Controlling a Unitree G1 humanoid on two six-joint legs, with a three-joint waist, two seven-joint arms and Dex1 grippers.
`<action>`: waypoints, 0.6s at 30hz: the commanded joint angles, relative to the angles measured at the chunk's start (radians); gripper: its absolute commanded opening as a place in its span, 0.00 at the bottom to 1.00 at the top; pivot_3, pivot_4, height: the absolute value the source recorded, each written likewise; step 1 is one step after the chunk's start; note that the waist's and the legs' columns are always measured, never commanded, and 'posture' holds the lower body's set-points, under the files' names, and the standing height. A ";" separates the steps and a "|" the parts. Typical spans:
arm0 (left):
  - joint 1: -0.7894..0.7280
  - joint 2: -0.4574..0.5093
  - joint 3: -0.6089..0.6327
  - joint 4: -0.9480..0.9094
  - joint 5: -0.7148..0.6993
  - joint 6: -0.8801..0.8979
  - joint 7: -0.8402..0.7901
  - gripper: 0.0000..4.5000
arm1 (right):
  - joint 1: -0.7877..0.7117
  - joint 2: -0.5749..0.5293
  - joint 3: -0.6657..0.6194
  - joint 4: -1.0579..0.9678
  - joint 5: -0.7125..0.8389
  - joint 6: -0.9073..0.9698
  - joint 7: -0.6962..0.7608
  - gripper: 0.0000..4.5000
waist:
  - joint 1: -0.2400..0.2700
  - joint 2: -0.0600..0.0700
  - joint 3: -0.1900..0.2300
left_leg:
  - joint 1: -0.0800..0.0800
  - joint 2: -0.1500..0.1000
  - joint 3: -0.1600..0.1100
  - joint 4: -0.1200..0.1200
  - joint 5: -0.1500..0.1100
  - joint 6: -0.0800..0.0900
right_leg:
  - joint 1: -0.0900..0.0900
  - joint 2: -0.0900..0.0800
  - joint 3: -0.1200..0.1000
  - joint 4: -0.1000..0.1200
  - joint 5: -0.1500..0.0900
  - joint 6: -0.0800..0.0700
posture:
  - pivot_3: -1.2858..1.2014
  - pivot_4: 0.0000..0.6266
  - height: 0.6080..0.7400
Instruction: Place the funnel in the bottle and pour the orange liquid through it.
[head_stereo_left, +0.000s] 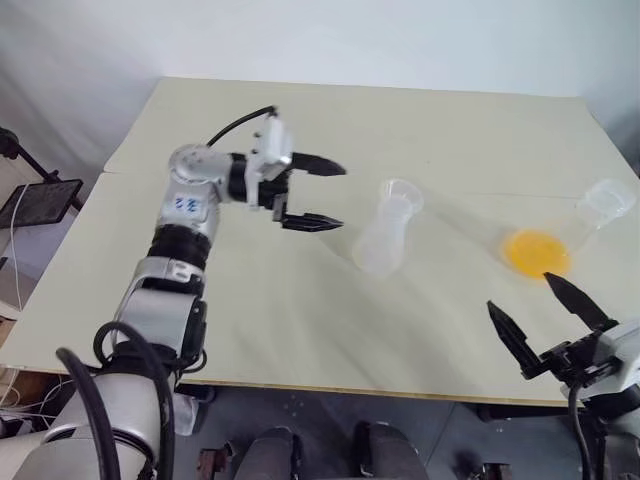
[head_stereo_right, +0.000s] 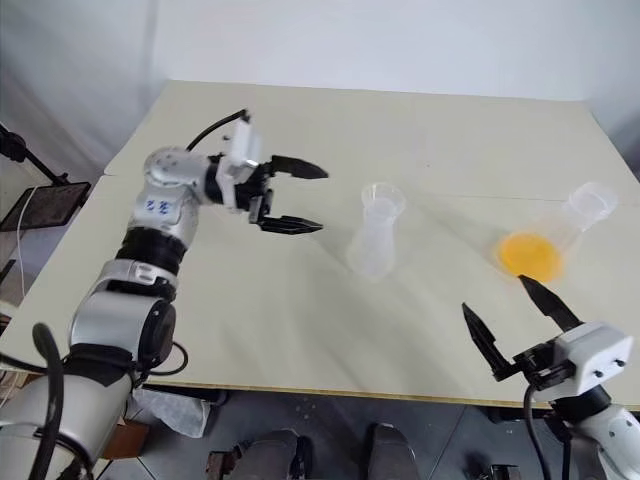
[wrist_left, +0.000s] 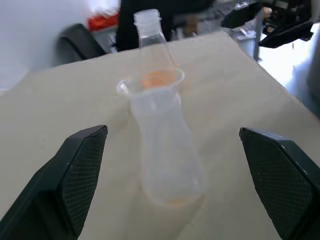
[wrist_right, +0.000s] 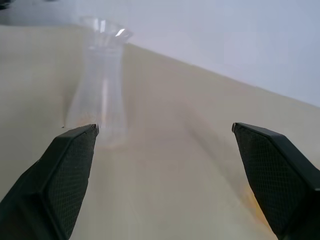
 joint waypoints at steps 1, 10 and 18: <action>0.160 0.063 0.088 -0.182 -0.075 0.043 0.066 1.00 | 0.017 0.064 -0.106 0.001 0.021 -0.035 -0.102 1.00 | 0.000 0.000 0.000 | 0.000 0.000 0.000 0.000 0.000 0.000 | 0.000 -0.001 0.001 0.000 0.000 0.000 | 0.52 0.24 1.00; 0.525 0.113 0.131 -0.635 -0.192 0.243 0.193 1.00 | 0.165 0.180 -0.220 -0.006 0.022 -0.069 -0.179 1.00 | 0.003 0.002 -0.001 | -0.001 -0.001 -0.010 0.001 -0.001 -0.002 | 0.002 -0.003 0.017 0.000 0.000 0.000 | 0.52 0.24 1.00; 0.609 0.114 0.125 -0.768 -0.223 0.292 0.281 1.00 | 0.032 0.033 -0.207 0.054 0.057 0.058 -0.217 1.00 | -0.025 0.004 -0.002 | 0.003 0.002 -0.004 -0.001 -0.001 -0.003 | 0.002 -0.001 0.023 0.000 -0.001 -0.002 | 0.52 0.24 1.00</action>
